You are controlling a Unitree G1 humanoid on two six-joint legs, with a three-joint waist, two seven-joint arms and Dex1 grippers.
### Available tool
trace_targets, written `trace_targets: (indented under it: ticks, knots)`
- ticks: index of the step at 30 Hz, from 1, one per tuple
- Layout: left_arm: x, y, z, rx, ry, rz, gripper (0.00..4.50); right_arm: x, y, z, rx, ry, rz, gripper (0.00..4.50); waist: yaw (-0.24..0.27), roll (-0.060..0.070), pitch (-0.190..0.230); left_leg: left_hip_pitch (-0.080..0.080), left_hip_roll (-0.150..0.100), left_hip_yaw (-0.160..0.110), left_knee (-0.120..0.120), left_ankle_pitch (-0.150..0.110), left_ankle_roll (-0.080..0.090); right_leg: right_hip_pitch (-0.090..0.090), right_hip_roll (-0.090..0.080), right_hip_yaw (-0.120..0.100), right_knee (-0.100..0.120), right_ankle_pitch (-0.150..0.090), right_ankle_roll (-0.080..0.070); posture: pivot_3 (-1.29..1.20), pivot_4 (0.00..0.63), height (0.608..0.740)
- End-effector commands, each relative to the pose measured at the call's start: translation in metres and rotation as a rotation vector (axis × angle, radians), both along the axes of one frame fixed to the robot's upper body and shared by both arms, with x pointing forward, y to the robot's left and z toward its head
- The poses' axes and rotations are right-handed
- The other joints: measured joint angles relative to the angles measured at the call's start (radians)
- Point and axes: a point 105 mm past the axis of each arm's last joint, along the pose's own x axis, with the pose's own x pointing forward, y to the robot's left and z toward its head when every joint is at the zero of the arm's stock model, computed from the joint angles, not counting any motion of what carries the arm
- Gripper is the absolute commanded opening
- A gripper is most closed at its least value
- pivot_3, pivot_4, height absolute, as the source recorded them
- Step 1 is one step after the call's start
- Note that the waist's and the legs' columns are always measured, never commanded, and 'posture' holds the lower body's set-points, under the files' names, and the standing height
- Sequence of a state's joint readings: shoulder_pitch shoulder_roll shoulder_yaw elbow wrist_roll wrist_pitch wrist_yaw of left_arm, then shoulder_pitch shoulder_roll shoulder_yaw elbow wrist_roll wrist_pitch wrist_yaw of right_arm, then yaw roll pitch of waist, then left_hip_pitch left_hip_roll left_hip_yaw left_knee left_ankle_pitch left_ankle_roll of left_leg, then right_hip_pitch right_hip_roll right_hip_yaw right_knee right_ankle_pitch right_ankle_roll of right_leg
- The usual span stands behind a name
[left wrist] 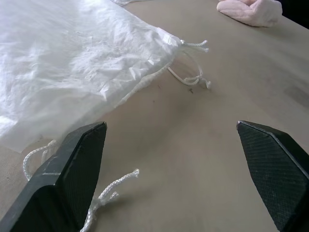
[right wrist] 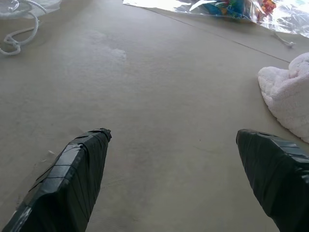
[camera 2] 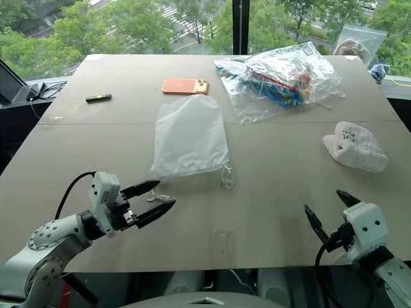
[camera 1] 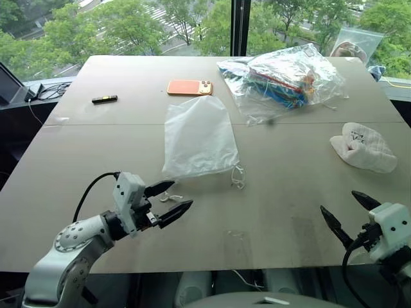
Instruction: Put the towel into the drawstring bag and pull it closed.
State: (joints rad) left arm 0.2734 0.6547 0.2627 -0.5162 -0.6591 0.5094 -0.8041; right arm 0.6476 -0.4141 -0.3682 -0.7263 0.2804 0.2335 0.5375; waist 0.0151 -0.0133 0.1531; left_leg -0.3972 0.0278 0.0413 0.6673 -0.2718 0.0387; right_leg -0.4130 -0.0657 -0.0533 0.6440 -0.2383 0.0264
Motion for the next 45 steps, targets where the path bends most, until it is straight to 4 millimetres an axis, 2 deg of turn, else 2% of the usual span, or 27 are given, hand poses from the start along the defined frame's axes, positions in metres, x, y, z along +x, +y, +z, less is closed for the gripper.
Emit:
trace_targets:
  ticks: [1, 3, 6, 8, 11, 13, 16, 21, 27, 35, 42, 43, 44, 45]
  knots:
    - [0.009, -0.006, 0.014, 0.038, -0.088, -0.007, 4.44, 0.008, 0.014, 0.015, 0.040, -0.080, 0.047, 4.50, 0.000, 0.000, 0.000, 0.000, 0.000, 0.000, 0.000, 0.000, 0.000, 0.000, 0.000, 0.000, 0.000, 0.000, 0.000, 0.00, 0.150, 0.740]
    - [0.023, -0.008, 0.021, 0.120, -0.187, 0.020, 4.44, 0.012, 0.036, 0.027, 0.059, -0.152, 0.142, 4.50, 0.000, 0.000, 0.000, 0.000, 0.000, -0.001, 0.001, 0.000, 0.000, 0.000, 0.000, -0.001, 0.000, 0.000, 0.000, 0.00, 0.150, 0.740]
    - [0.039, -0.004, 0.027, 0.242, -0.331, 0.117, 4.44, 0.006, 0.061, 0.034, 0.001, -0.200, 0.286, 4.50, 0.000, 0.001, -0.001, 0.001, 0.000, -0.001, 0.002, 0.000, 0.000, 0.001, 0.002, 0.000, 0.002, 0.001, -0.001, 0.00, 0.150, 0.740]
    - [0.046, -0.004, 0.027, 0.378, -0.434, 0.146, 4.44, -0.002, 0.076, 0.033, -0.009, -0.202, 0.373, 4.50, 0.000, 0.001, -0.001, 0.001, 0.000, 0.000, 0.001, 0.000, 0.000, 0.001, 0.002, 0.001, 0.002, 0.001, -0.001, 0.00, 0.150, 0.740]
    - [0.050, -0.009, 0.023, 0.627, -0.604, 0.118, 4.44, -0.010, 0.086, 0.028, -0.027, -0.178, 0.451, 4.50, 0.001, 0.000, -0.001, 0.001, -0.001, 0.000, 0.001, 0.000, 0.000, 0.001, 0.002, 0.002, 0.001, 0.003, -0.002, 0.00, 0.150, 0.740]
    - [0.049, -0.019, 0.018, 0.718, -0.702, 0.043, 4.44, -0.009, 0.086, 0.026, -0.025, -0.178, 0.441, 4.50, 0.001, -0.001, -0.001, 0.000, -0.001, 0.001, 0.001, 0.000, 0.000, 0.001, 0.002, 0.001, 0.000, 0.003, -0.003, 0.00, 0.150, 0.740]
    - [0.049, -0.028, 0.003, 0.764, -0.733, -0.035, 4.44, -0.007, 0.085, 0.022, -0.022, -0.175, 0.429, 4.50, 0.002, -0.001, -0.001, 0.001, -0.001, 0.002, 0.001, 0.000, 0.001, 0.000, 0.001, 0.001, 0.000, 0.002, -0.002, 0.00, 0.150, 0.740]
    - [0.054, -0.025, -0.005, 0.814, -0.777, -0.032, 4.44, -0.007, 0.085, 0.020, -0.023, -0.171, 0.412, 4.50, 0.001, -0.001, -0.001, 0.001, 0.000, 0.002, 0.001, 0.000, 0.001, 0.000, 0.001, 0.001, 0.001, 0.002, -0.001, 0.00, 0.150, 0.740]
    - [0.075, -0.033, -0.001, 0.814, -0.867, 0.044, 4.44, -0.005, 0.086, 0.021, -0.011, -0.173, 0.381, 4.50, 0.005, -0.001, -0.001, 0.001, 0.000, 0.001, 0.001, 0.000, 0.001, 0.001, 0.001, -0.003, 0.001, 0.003, 0.001, 0.00, 0.150, 0.740]
    - [0.082, -0.040, 0.002, 0.809, -0.915, 0.077, 4.44, -0.003, 0.083, 0.021, -0.016, -0.172, 0.353, 4.50, 0.001, -0.002, -0.001, 0.001, 0.000, 0.002, 0.001, 0.000, 0.001, 0.000, 0.001, -0.003, 0.003, 0.005, 0.001, 0.00, 0.150, 0.740]
    - [0.098, -0.052, 0.007, 0.828, -0.924, 0.112, 4.44, 0.001, 0.083, 0.019, -0.005, -0.161, 0.327, 4.50, 0.005, -0.003, -0.002, 0.001, -0.001, 0.002, 0.002, 0.000, 0.001, 0.001, 0.001, -0.003, 0.003, 0.005, 0.002, 0.00, 0.150, 0.740]
    - [0.100, -0.054, 0.007, 0.839, -0.925, 0.105, 3.94, 0.003, 0.082, 0.019, -0.006, -0.156, 0.320, 4.50, 0.004, -0.003, -0.002, 0.001, -0.001, 0.001, 0.002, 0.000, 0.001, 0.001, 0.001, -0.003, 0.003, 0.005, 0.002, 0.00, 0.150, 0.740]
    - [0.102, -0.055, 0.007, 0.849, -0.926, 0.100, 3.70, 0.004, 0.081, 0.018, -0.013, -0.155, 0.307, 4.50, 0.003, -0.003, -0.002, 0.001, -0.001, 0.001, 0.002, 0.000, 0.001, 0.001, 0.001, -0.003, 0.004, 0.005, 0.002, 0.00, 0.150, 0.740]
    - [0.105, -0.057, 0.007, 0.849, -0.913, 0.094, 3.24, 0.008, 0.078, 0.018, -0.013, -0.152, 0.278, 4.50, 0.003, -0.003, -0.002, 0.001, -0.001, 0.001, 0.002, 0.000, 0.001, 0.001, 0.001, -0.003, 0.004, 0.005, 0.002, 0.00, 0.150, 0.740]
